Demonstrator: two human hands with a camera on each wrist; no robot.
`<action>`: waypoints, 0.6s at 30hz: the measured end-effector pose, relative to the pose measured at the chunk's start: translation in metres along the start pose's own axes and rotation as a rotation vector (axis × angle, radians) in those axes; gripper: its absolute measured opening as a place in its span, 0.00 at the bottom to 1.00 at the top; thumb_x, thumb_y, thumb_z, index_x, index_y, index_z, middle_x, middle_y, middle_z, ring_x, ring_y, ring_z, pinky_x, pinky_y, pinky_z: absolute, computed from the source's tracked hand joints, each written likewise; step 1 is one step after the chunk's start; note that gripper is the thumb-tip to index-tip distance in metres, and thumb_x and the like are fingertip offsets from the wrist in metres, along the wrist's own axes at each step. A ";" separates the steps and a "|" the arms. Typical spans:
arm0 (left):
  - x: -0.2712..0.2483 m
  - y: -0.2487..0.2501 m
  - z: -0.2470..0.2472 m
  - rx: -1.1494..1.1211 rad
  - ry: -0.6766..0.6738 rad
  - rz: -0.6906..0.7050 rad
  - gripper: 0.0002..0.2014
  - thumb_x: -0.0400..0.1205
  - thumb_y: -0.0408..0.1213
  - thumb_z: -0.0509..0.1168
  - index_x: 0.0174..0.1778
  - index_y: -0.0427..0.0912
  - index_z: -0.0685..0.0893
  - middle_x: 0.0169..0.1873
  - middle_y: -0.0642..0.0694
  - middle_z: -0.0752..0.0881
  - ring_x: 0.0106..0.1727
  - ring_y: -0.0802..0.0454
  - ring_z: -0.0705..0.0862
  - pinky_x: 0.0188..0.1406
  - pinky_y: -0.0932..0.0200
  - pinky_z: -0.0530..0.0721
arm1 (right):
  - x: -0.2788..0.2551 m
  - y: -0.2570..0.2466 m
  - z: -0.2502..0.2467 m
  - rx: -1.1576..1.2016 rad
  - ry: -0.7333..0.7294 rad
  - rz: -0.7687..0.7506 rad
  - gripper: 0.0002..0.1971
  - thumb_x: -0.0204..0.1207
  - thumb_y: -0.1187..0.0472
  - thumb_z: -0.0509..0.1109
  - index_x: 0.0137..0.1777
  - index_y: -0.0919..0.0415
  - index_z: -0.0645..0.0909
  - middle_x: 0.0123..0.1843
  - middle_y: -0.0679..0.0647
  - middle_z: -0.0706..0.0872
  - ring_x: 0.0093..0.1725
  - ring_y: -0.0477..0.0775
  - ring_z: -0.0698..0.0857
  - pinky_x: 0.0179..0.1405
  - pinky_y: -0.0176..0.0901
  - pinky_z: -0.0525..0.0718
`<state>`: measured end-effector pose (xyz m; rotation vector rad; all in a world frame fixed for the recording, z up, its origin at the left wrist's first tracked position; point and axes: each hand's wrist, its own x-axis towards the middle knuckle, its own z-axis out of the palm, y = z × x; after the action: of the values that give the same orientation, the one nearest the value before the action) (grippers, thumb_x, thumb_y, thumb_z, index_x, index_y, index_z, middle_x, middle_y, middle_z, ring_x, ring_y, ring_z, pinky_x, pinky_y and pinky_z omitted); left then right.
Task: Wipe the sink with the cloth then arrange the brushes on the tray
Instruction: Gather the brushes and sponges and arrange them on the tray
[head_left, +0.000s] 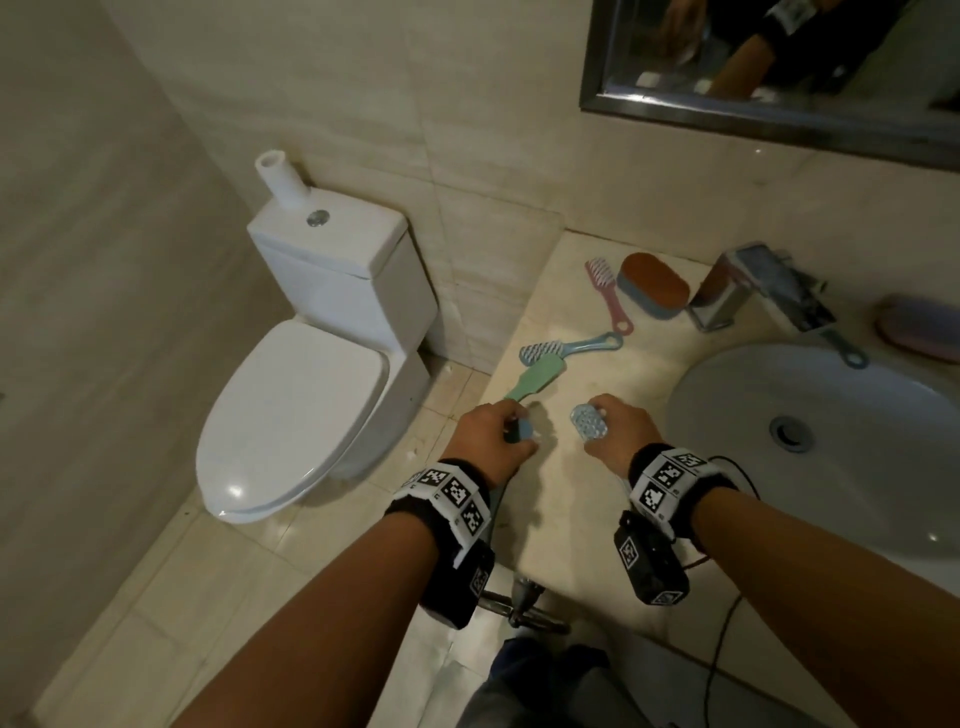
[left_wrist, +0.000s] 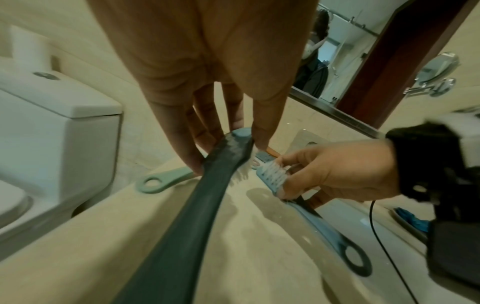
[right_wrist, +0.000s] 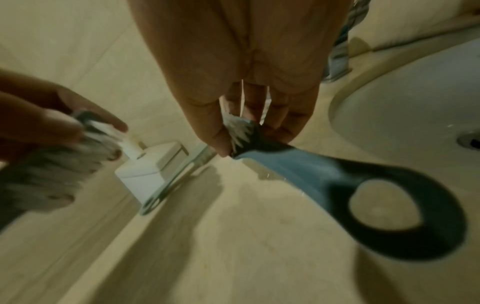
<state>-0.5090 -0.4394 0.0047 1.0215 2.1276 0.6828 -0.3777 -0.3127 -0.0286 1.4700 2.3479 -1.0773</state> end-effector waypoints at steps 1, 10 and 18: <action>0.003 0.007 0.002 -0.009 -0.016 0.014 0.17 0.74 0.38 0.73 0.58 0.42 0.82 0.53 0.41 0.87 0.53 0.46 0.86 0.56 0.57 0.84 | -0.006 0.001 -0.011 -0.006 0.012 -0.018 0.23 0.73 0.66 0.69 0.69 0.62 0.73 0.66 0.61 0.81 0.65 0.62 0.80 0.62 0.43 0.75; 0.032 0.112 0.059 0.006 -0.199 0.263 0.18 0.76 0.41 0.71 0.61 0.44 0.81 0.56 0.43 0.85 0.56 0.46 0.84 0.52 0.61 0.79 | -0.057 0.057 -0.117 0.085 0.182 0.026 0.31 0.76 0.60 0.71 0.78 0.58 0.66 0.76 0.58 0.75 0.74 0.57 0.74 0.73 0.42 0.68; 0.029 0.225 0.142 0.038 -0.359 0.452 0.14 0.78 0.38 0.67 0.60 0.46 0.80 0.55 0.43 0.84 0.47 0.42 0.86 0.50 0.55 0.85 | -0.109 0.161 -0.191 0.266 0.384 0.183 0.28 0.74 0.60 0.73 0.73 0.56 0.71 0.65 0.60 0.83 0.64 0.59 0.81 0.58 0.37 0.74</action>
<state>-0.3116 -0.2673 0.0599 1.5419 1.6189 0.6096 -0.1462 -0.2252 0.0853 2.1108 2.3049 -1.1822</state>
